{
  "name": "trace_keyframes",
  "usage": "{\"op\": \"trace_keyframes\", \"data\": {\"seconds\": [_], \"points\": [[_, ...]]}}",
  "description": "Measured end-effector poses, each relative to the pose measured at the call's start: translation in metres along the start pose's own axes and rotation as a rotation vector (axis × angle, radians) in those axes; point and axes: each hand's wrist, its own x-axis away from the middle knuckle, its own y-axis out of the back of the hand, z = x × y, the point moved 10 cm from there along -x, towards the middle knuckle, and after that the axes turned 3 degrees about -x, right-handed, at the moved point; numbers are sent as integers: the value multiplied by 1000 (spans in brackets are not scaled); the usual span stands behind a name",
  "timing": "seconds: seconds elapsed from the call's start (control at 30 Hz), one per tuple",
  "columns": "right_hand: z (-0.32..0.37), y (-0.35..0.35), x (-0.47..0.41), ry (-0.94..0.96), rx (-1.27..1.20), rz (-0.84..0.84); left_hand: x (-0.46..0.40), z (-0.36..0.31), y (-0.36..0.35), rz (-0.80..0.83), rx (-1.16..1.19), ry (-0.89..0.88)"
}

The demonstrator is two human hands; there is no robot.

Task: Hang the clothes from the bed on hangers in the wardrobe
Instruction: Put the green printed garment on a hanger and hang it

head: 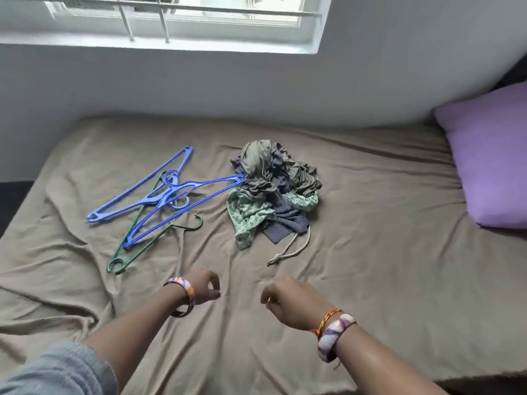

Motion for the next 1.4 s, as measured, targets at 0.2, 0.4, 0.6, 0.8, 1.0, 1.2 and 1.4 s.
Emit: {"op": "trace_keyframes", "data": {"seconds": [0.2, 0.4, 0.6, 0.8, 1.0, 1.2, 1.4], "points": [[-61, -9, -43, -124, -90, 107, -119, -42, 30, 99, -12, 3], [-105, -16, -69, -233, -159, 115, -192, -44, 20, 146, 233, 156], [-145, -43, -63, -386, -652, 41, -174, -39, 53, -177, 527, 56], [-141, -59, -64, -669, -1845, -64, -38, -153, 4, 745, 631, -567], [-99, -12, -47, -445, -1789, -71, 6, -170, -43, 887, 893, -537], [-64, -10, 37, -134, -1533, 400, -36, -89, -23, 105, 2087, 169], [-89, -33, 90, -156, -752, 377, -27, -163, 24, 148, 1759, 73]]}}
